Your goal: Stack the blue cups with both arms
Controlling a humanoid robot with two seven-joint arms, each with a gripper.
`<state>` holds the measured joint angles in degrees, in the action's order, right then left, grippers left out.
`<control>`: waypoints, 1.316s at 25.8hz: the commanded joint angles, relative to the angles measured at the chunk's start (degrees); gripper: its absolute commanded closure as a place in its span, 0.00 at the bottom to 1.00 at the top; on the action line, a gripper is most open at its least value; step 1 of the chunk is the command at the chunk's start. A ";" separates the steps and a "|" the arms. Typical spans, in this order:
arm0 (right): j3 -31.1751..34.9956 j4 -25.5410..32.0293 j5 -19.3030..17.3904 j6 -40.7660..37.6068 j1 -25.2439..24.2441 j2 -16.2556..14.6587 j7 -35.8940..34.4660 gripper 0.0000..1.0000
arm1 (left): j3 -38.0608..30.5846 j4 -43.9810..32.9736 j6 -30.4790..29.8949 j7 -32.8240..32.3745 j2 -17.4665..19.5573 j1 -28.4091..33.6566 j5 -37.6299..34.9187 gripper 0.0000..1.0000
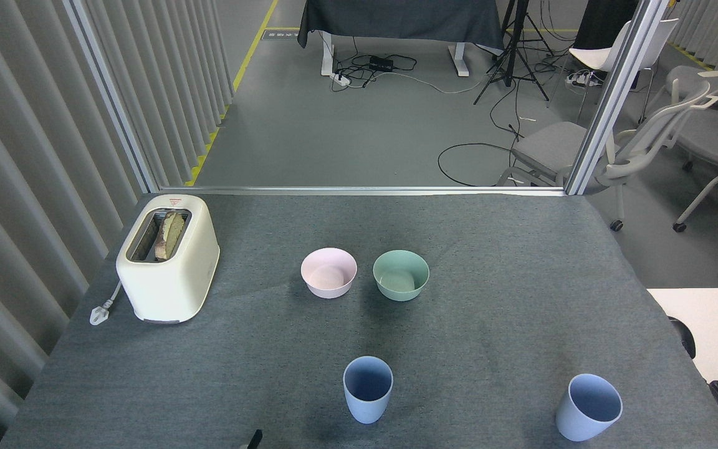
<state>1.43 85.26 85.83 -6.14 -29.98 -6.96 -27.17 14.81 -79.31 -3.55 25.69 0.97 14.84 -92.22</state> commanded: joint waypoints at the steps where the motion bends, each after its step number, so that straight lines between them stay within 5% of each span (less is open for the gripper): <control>1: 1.82 0.00 -0.23 -0.10 -0.08 -0.33 0.63 0.00 | -4.87 -6.12 0.39 0.06 1.40 5.64 0.02 0.00; 9: 7.80 -2.99 -0.40 -1.33 1.94 -0.77 0.72 0.00 | -10.32 -8.14 0.30 0.06 2.19 6.79 1.96 0.00; 15: 7.71 -8.53 -0.32 -0.98 9.24 -0.86 2.56 0.00 | -10.50 -7.88 0.39 0.06 2.28 6.96 2.48 0.00; 34: 7.98 -12.75 -0.32 1.22 15.92 -1.04 3.35 0.00 | -10.41 -7.61 0.39 0.06 2.28 6.96 2.57 0.00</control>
<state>9.27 73.13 85.63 -4.99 -15.14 -8.01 -23.74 4.40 -86.97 -3.16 25.81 3.25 21.82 -89.65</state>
